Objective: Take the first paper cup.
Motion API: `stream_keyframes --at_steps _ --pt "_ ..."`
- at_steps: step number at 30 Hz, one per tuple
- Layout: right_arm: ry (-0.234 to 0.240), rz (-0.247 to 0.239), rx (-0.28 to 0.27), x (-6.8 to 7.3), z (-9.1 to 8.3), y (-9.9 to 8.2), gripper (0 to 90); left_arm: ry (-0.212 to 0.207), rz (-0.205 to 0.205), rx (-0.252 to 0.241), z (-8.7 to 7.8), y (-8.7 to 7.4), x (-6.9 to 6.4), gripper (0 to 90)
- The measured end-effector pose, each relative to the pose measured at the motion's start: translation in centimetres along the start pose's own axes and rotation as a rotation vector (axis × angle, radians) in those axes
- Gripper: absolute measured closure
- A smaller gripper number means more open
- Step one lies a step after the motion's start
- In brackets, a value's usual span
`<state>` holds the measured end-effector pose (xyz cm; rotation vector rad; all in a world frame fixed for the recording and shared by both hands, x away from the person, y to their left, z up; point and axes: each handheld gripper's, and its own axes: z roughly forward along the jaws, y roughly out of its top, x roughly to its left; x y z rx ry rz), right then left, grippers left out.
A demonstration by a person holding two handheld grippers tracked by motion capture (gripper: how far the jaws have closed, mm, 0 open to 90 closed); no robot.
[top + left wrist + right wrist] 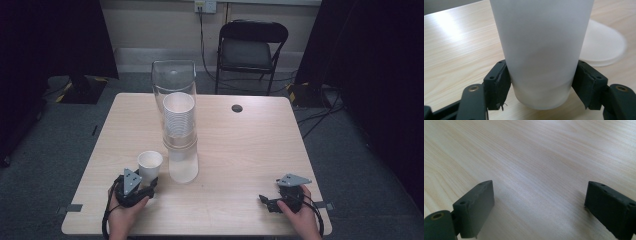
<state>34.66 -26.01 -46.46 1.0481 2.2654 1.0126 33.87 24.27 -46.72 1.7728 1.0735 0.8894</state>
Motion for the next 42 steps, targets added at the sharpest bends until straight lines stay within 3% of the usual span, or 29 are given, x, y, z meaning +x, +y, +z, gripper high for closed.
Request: stream_keyframes --at_steps 5,11,16,20,29,35,42 --pt "0.0 0.0 0.0 0.0 0.0 0.0 8.1 0.063 -0.062 -0.031 0.3 -0.4 1.8 33.2" --pt "0.0 0.0 0.0 0.0 0.0 0.0 8.1 0.108 -0.106 0.007 1.2 -0.1 2.7 33.1" --pt "0.0 0.0 0.0 0.0 0.0 0.0 8.1 0.119 -0.111 0.059 1.8 0.3 2.9 33.1" --pt "0.0 0.0 0.0 0.0 0.0 0.0 8.1 0.127 -0.148 0.062 2.1 0.4 3.1 33.0" --pt "0.0 0.0 0.0 0.0 0.0 0.0 8.1 0.116 -0.181 0.107 3.2 0.8 3.9 32.8" --pt "0.0 0.0 0.0 0.0 0.0 0.0 8.1 0.122 -0.194 0.122 3.8 1.0 4.2 32.6" --pt "0.0 0.0 0.0 0.0 0.0 0.0 8.1 0.132 -0.18 0.147 4.4 1.3 4.4 32.4"
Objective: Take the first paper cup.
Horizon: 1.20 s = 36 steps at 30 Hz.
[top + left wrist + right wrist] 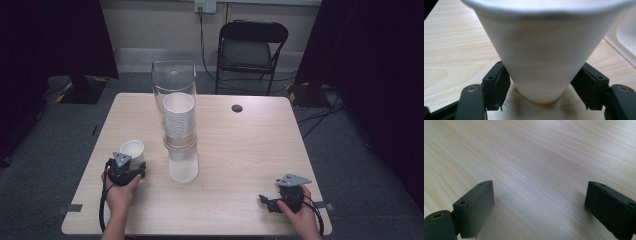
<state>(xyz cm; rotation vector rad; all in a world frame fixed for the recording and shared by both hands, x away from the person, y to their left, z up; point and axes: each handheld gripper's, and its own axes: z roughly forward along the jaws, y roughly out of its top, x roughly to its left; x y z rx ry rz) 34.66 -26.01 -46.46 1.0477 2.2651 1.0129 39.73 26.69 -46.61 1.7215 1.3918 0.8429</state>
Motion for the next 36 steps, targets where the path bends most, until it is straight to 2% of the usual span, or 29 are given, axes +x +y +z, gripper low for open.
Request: stream_keyframes --at_steps 6,12,15,16,18,22,26,28,30,32,36 --pt "0.0 0.0 0.0 0.0 0.0 0.0 8.1 -0.014 0.017 0.009 -0.2 -0.1 0.0 31.9" --pt "-0.001 0.0 0.0 0.0 0.0 0.0 8.1 -0.017 0.011 0.035 -0.8 -0.6 0.3 27.3" --pt "-0.001 0.001 0.001 0.0 0.0 0.0 8.1 -0.02 0.004 0.035 -1.5 -0.9 0.3 25.4" --pt "-0.003 0.001 0.0 0.0 0.0 0.0 8.1 -0.031 0.009 0.019 -1.8 -1.0 0.3 25.4" --pt "-0.004 -0.002 -0.001 0.0 0.0 0.0 8.1 -0.051 0.012 -0.017 -2.4 -1.2 0.2 35.1" --pt "-0.003 -0.001 0.0 0.0 0.0 0.0 8.1 -0.065 -0.008 -0.034 -2.5 -1.1 0.0 34.9" --pt "-0.004 -0.001 0.0 0.0 0.0 0.0 8.1 -0.054 -0.005 -0.023 -1.8 -0.8 0.0 39.3" --pt "-0.003 -0.001 0.0 0.0 0.0 0.0 8.1 -0.046 -0.003 0.002 -1.1 -0.7 0.0 39.2" --pt "-0.003 -0.002 0.0 0.0 0.0 0.0 8.1 -0.057 0.006 0.038 -1.1 -0.8 -0.3 34.1" --pt "-0.004 -0.003 -0.001 0.0 0.0 0.0 8.1 -0.06 0.021 0.042 -1.4 -0.9 -0.5 27.9" --pt "-0.003 0.001 0.001 0.0 0.0 0.0 8.0 -0.079 0.01 0.007 -2.5 -0.9 -0.5 20.1"
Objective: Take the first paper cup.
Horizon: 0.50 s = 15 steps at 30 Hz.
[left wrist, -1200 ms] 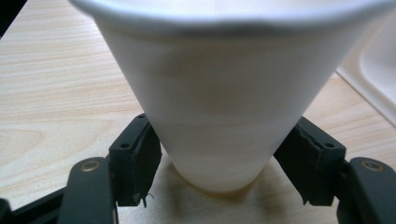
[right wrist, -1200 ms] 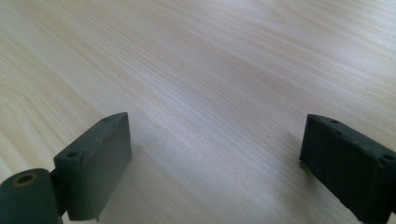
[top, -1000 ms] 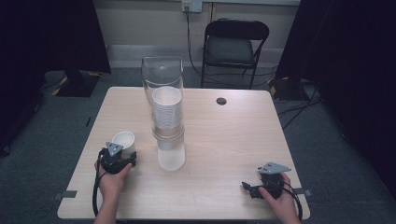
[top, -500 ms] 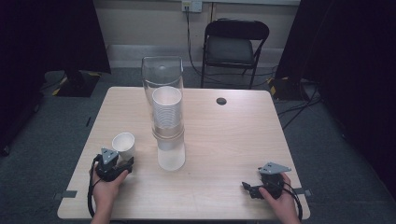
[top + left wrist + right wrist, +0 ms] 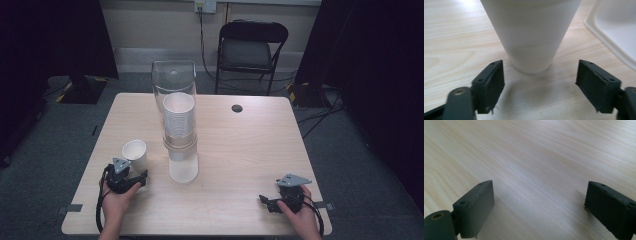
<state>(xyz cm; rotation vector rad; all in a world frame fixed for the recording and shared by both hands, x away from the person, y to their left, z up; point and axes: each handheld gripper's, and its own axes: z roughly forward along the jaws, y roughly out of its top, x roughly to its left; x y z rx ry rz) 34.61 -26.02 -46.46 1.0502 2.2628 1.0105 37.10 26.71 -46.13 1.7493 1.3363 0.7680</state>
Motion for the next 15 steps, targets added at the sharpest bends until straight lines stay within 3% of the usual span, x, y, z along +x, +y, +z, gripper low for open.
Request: stream_keyframes --at_steps 6,11,15 --pt "0.001 -0.001 0.0 0.0 0.0 0.0 8.0 -0.083 0.007 -0.041 -1.1 -0.6 -0.8 17.8" --pt "0.003 -0.001 0.0 0.0 0.0 0.0 8.0 -0.121 0.023 -0.024 -1.5 -0.9 -1.3 17.5" --pt "0.004 -0.002 0.0 0.0 0.0 0.0 8.0 -0.143 0.028 -0.04 -2.0 -0.5 -1.7 17.1"
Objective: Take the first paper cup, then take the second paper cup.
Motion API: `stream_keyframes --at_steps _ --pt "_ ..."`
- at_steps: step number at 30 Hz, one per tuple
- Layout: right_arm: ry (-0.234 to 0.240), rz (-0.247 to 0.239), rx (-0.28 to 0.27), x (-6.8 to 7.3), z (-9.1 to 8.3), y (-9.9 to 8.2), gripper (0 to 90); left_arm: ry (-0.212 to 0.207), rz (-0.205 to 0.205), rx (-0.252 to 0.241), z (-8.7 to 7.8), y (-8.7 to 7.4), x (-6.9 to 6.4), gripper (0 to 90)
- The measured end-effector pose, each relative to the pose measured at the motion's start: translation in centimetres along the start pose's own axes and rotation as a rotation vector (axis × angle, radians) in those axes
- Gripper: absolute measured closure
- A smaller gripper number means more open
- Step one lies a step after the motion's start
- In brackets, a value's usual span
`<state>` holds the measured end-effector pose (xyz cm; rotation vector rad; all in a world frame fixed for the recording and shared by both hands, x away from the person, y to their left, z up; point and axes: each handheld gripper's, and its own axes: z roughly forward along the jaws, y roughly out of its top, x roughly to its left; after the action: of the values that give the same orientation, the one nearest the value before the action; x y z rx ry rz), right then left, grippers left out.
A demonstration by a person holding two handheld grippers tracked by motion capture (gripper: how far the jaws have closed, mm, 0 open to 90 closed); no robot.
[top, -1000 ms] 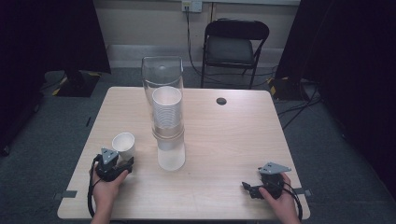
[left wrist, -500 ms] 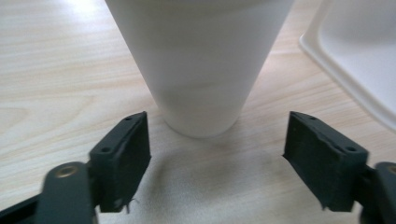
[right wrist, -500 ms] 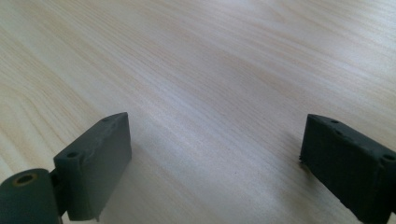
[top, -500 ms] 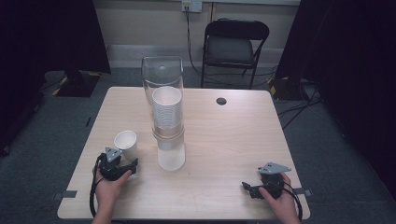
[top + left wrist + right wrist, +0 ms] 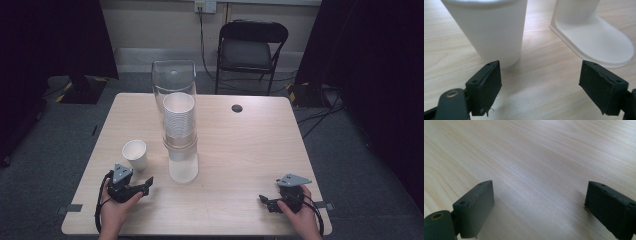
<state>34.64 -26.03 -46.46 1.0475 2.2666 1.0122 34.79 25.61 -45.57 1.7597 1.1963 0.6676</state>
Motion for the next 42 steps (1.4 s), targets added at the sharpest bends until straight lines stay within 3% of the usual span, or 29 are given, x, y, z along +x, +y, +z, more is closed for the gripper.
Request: stream_keyframes --at_steps 5,15,28,34,37,40,42 --pt "0.0 0.0 0.0 0.0 0.0 0.0 8.0 -0.018 0.036 -0.014 -0.3 1.0 -0.6 16.3" --pt "0.0 0.0 0.0 0.0 0.0 0.0 7.9 -0.072 0.06 -0.041 -0.7 3.8 -2.5 15.8" --pt "0.0 -0.002 0.0 0.0 0.0 0.0 8.0 -0.128 0.061 -0.092 0.2 6.3 -4.4 17.0" --pt "0.0 -0.001 0.0 0.0 0.0 0.0 7.9 -0.166 0.073 -0.117 1.5 7.8 -6.1 17.0" --pt "0.0 -0.002 0.0 0.0 0.0 0.0 7.9 -0.156 0.099 -0.112 1.9 8.2 -6.6 17.1" --pt "0.0 -0.002 0.0 0.0 0.0 0.0 7.9 -0.15 0.076 -0.138 2.5 8.6 -6.9 17.2" --pt "0.002 -0.004 0.001 0.0 0.0 0.0 7.9 -0.141 0.109 -0.142 2.7 8.8 -6.9 18.1"
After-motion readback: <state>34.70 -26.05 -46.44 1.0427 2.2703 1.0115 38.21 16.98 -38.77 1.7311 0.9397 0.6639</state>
